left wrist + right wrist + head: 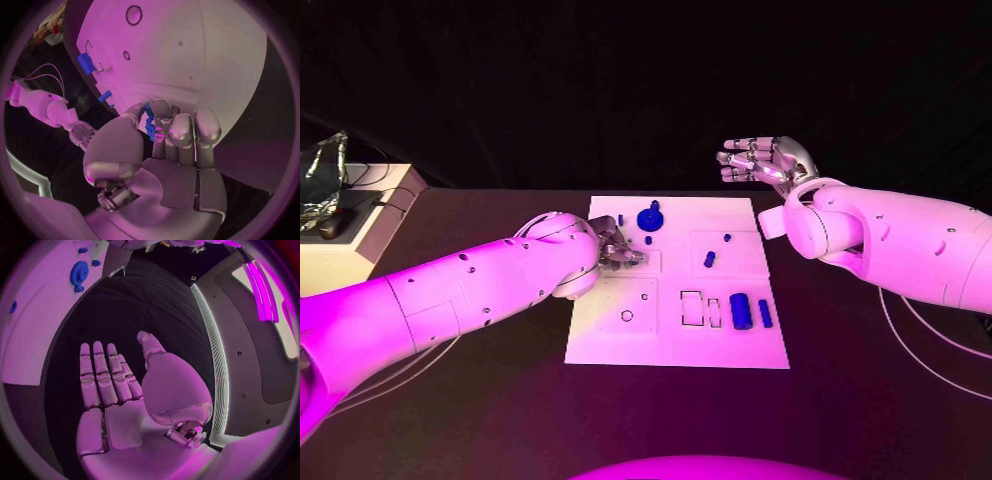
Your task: Assemble the parts on the task board
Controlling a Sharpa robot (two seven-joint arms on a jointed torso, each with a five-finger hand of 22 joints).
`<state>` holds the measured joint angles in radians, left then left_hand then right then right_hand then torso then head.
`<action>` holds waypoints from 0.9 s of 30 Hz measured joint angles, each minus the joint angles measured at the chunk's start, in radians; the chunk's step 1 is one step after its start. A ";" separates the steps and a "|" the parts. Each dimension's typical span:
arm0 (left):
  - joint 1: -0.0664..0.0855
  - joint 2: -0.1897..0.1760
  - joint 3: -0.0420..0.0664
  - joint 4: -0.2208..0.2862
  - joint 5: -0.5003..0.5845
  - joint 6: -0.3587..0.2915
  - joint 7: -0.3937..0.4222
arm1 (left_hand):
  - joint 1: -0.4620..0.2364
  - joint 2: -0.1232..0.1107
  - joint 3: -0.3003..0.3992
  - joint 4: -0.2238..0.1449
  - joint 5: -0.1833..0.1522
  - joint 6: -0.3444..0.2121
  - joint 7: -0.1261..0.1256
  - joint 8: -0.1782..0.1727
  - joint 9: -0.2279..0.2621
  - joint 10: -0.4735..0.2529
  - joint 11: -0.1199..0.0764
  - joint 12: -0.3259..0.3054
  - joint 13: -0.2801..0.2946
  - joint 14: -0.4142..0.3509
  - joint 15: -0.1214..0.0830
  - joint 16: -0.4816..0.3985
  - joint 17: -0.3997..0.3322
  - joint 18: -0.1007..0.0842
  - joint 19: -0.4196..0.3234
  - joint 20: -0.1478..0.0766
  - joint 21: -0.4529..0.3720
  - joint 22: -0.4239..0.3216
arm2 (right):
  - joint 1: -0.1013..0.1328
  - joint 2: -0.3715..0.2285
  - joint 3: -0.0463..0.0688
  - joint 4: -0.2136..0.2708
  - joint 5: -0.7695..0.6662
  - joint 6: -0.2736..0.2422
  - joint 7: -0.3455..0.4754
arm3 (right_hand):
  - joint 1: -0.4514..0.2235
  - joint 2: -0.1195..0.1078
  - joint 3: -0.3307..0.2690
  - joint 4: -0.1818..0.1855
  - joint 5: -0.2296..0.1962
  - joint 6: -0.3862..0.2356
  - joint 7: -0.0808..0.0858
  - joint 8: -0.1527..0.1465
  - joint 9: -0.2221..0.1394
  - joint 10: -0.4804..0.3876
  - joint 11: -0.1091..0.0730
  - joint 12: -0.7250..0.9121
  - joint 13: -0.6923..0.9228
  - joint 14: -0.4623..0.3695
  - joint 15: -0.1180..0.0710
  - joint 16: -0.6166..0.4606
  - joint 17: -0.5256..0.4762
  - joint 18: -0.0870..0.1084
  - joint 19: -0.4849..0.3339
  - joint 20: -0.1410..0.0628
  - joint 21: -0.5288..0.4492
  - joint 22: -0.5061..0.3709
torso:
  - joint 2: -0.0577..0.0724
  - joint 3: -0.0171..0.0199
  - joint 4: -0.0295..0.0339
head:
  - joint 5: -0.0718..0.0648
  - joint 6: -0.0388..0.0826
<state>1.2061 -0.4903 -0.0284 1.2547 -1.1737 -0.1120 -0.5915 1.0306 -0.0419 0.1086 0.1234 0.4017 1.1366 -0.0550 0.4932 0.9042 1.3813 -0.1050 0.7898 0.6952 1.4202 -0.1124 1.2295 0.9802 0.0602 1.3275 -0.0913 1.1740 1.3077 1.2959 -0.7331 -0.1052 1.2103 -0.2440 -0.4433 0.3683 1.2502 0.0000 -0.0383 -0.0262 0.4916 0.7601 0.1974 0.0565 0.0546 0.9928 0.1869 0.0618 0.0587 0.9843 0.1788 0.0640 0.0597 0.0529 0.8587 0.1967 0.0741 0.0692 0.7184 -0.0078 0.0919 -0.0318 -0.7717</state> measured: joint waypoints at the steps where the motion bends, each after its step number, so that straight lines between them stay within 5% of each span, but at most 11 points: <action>1: 0.000 -0.001 0.000 0.000 0.000 0.000 0.000 | 0.002 0.002 -0.015 0.004 0.000 0.000 0.000 0.000 0.000 0.000 0.000 0.000 0.000 0.000 0.000 0.000 0.001 0.000 0.000 0.000 0.000 0.000 | 0.000 0.000 0.000 0.000 0.000 0.000 0.000 | 0.000 0.000 0.000 0.000 0.000 0.000 0.000 0.000 0.000 0.000 0.000 0.000 0.000 0.000 0.000 0.000 0.000 0.000 0.000 0.000 0.000 0.000 | 0.000 0.0000 0.0000 | 0.000 0.000; 6: -0.001 -0.004 0.000 0.004 0.001 0.000 -0.001 | 0.034 0.034 -0.160 0.025 0.000 0.000 0.000 0.000 0.003 0.000 0.000 0.002 -0.002 0.000 0.000 0.000 0.004 0.000 0.004 -0.004 0.000 0.000 | -0.001 -0.001 0.000 0.000 0.000 0.000 0.000 | 0.000 0.000 0.000 0.000 0.000 0.000 0.000 0.000 0.000 0.000 0.000 0.000 0.000 0.000 0.000 0.000 0.000 0.000 0.000 0.000 0.000 0.000 | 0.000 -0.0001 -0.0002 | -0.001 0.001; 13: -0.002 -0.013 -0.001 0.017 0.001 0.000 -0.002 | 0.049 0.049 -0.284 0.045 -0.009 0.000 -0.001 0.000 0.002 0.000 0.000 0.004 -0.004 0.000 0.000 0.005 0.009 0.000 0.004 -0.004 0.000 0.000 | -0.002 -0.004 0.000 0.001 0.000 0.000 0.000 | 0.000 0.000 0.000 0.000 0.000 0.000 0.000 0.000 0.000 0.000 0.000 0.000 0.000 0.000 0.000 0.000 0.000 0.000 0.000 0.000 0.000 0.000 | 0.000 -0.0004 -0.0002 | -0.002 0.002; 17: -0.003 -0.019 -0.001 0.026 0.001 0.000 -0.003 | 0.051 0.051 -0.308 0.060 -0.058 0.000 -0.001 0.000 0.002 0.000 0.000 0.004 -0.004 0.000 0.000 0.005 0.011 0.000 0.007 -0.007 0.000 0.000 | -0.002 -0.005 0.000 0.001 0.000 0.000 0.000 | 0.000 0.000 0.000 0.000 0.000 0.000 0.000 0.000 0.000 0.000 0.000 0.000 0.000 0.000 0.000 0.000 0.000 0.000 0.000 0.000 0.000 0.000 | 0.000 -0.0004 0.0002 | -0.003 0.001; 21: -0.004 -0.024 -0.001 0.035 0.002 0.002 -0.005 | 0.039 0.039 -0.303 0.089 -0.182 0.000 -0.001 0.000 0.002 0.000 0.000 0.008 -0.004 0.000 0.000 0.005 0.012 0.000 0.007 -0.007 0.000 0.000 | -0.003 -0.005 0.000 0.001 0.000 0.000 0.000 | 0.000 0.000 -0.002 -0.002 0.000 0.000 0.000 0.000 0.000 0.000 0.000 0.000 0.000 0.000 0.000 0.000 0.000 0.000 -0.004 -0.004 0.000 -0.001 | 0.000 -0.0004 0.0004 | -0.003 0.001; 27: -0.006 -0.036 0.003 0.048 0.002 0.004 -0.008 | 0.035 0.017 -0.275 0.117 -0.205 0.000 0.000 0.000 0.002 0.000 0.000 0.008 -0.004 0.000 0.000 0.005 0.012 0.000 0.007 -0.007 0.000 0.000 | -0.004 -0.007 0.000 0.001 0.000 0.000 0.000 | 0.000 0.000 -0.003 -0.003 0.000 0.000 0.000 0.000 0.000 0.000 0.000 0.000 0.000 0.000 0.000 0.000 0.000 0.000 -0.004 -0.004 0.000 -0.001 | 0.000 -0.0002 0.0004 | -0.004 0.001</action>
<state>1.2002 -0.5259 -0.0258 1.3028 -1.1715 -0.1079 -0.5996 1.0661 -0.0247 -0.1663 0.2407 0.1971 1.1366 -0.0552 0.4931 0.9063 1.3813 -0.1050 0.7976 0.6908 1.4202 -0.1123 1.2344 0.9927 0.0605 1.3348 -0.0985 1.1740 1.3075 1.2924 -0.7397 -0.1052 1.2116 -0.2443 -0.4431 0.3681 1.2502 0.0000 -0.0413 -0.0292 0.4916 0.7601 0.1974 0.0565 0.0546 0.9928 0.1869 0.0618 0.0586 0.9844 0.1787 0.0640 0.0599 0.0530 0.8550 0.1930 0.0741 0.0684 0.7181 -0.0080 0.0923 -0.0355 -0.7707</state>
